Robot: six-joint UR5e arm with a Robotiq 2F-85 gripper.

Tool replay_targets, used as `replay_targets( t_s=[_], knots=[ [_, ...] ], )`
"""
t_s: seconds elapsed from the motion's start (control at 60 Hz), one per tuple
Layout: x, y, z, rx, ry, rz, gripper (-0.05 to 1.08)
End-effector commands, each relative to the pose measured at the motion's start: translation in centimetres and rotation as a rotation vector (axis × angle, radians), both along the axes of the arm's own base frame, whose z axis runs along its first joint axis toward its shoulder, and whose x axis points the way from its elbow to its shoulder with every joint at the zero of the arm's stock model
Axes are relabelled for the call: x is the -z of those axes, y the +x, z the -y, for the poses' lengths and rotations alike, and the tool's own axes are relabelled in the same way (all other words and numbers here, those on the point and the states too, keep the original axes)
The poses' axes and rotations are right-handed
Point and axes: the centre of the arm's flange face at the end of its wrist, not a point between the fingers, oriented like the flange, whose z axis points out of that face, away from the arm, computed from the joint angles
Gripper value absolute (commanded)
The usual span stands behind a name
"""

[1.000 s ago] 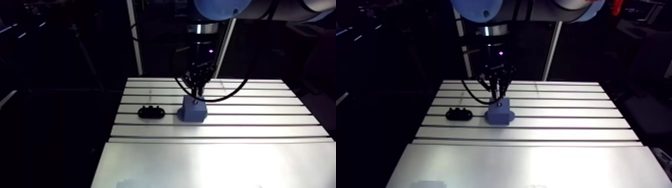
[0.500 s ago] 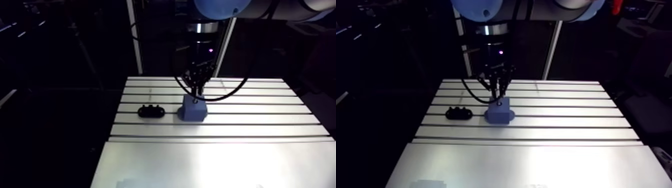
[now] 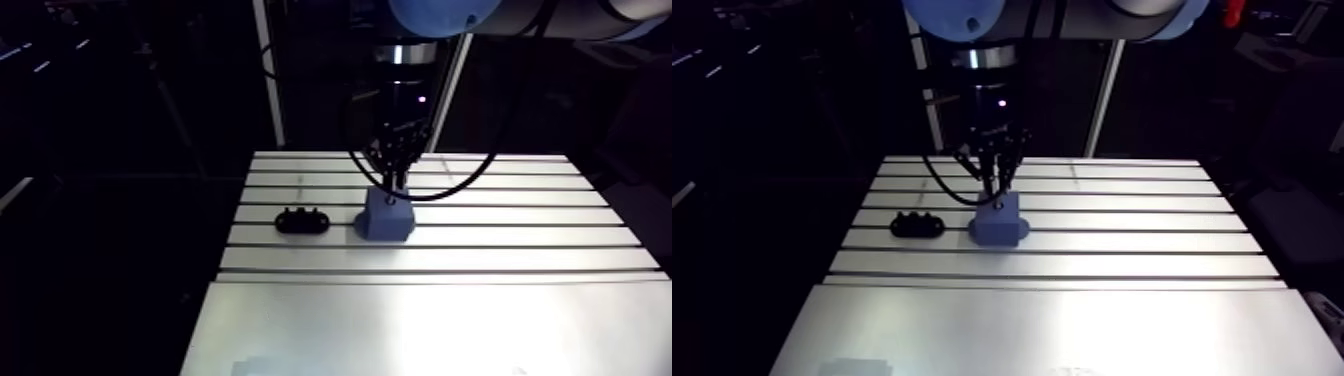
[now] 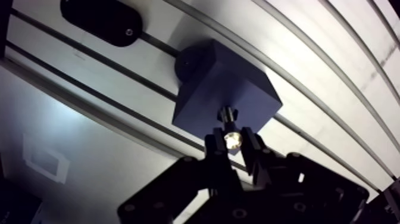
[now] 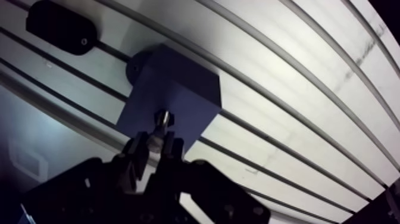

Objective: Pick up the M10 bolt and insert it into the hex recess until seated.

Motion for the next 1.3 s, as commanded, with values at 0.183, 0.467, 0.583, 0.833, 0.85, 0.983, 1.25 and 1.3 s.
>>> replay_targets(
  t_s=[0.183,0.467,0.583,0.833,0.85,0.983,1.25,1.3],
  knots=[
    [0.23,-0.02,-0.35,0.008,0.0,0.003,1.08],
    [0.18,0.01,-0.35,0.006,0.0,0.004,1.08],
    [0.37,0.07,-0.33,0.008,-0.002,0.007,1.08],
    [0.71,0.1,-0.33,0.008,-0.002,0.014,1.08],
    [0.63,0.1,-0.33,0.008,-0.002,0.012,1.08],
    [0.62,0.1,-0.33,0.008,-0.002,0.011,1.03],
    [0.57,0.08,-0.23,0.002,-0.004,0.01,0.0],
    [0.56,0.07,-0.25,0.002,-0.003,0.01,0.0]
  ],
)
